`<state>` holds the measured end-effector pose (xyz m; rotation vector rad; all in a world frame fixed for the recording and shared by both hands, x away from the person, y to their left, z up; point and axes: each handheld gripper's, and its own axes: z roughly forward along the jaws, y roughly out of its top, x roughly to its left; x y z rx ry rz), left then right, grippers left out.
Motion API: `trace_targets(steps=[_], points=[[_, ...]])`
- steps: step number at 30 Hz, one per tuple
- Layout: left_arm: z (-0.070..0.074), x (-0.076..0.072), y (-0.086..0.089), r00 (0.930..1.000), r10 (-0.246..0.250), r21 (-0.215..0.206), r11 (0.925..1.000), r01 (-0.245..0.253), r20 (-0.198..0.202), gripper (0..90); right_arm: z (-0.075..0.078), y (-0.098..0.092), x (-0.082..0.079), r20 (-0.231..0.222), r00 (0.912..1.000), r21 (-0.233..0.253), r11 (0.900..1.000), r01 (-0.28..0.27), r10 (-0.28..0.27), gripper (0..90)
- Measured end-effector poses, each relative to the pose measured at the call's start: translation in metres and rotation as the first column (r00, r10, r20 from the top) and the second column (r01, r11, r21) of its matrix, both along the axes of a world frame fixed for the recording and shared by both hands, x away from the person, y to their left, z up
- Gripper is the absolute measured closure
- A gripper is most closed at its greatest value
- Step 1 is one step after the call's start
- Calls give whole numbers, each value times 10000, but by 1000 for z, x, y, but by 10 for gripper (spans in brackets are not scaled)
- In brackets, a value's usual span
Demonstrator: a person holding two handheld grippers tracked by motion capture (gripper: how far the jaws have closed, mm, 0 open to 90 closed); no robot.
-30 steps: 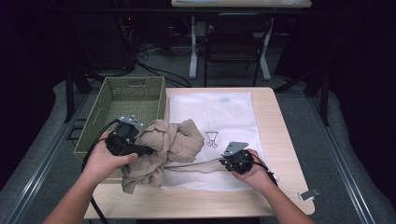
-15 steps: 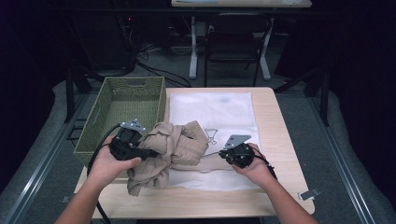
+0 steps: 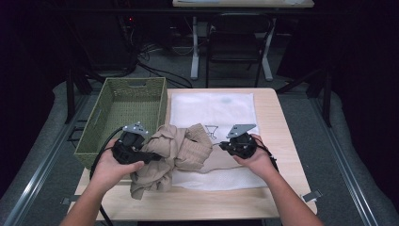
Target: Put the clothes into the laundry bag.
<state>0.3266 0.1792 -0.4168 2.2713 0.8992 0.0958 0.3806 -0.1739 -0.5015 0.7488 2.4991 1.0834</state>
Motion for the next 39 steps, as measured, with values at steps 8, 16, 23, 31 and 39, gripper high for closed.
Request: trace_targets(steps=[8,16,23,31,39], points=[[-1,-5,-1,10000,-32,42,10000,32,24,690,11,3,4,227,9997,212,9998,24,-29,874],[0,-7,-3,9999,-45,-51,10000,45,113,690,21,8,9,287,9996,223,9998,-5,-1,875],[0,-11,-8,9996,-201,-188,9996,205,180,690,33,11,12,399,9992,43,10000,1,-2,875],[-3,-14,-11,9990,-308,-273,9991,318,339,691,44,11,15,517,9986,169,9998,45,-54,875],[-13,-21,-18,9966,-618,-350,9974,637,537,691,44,13,15,523,9986,165,9999,48,-57,875]])
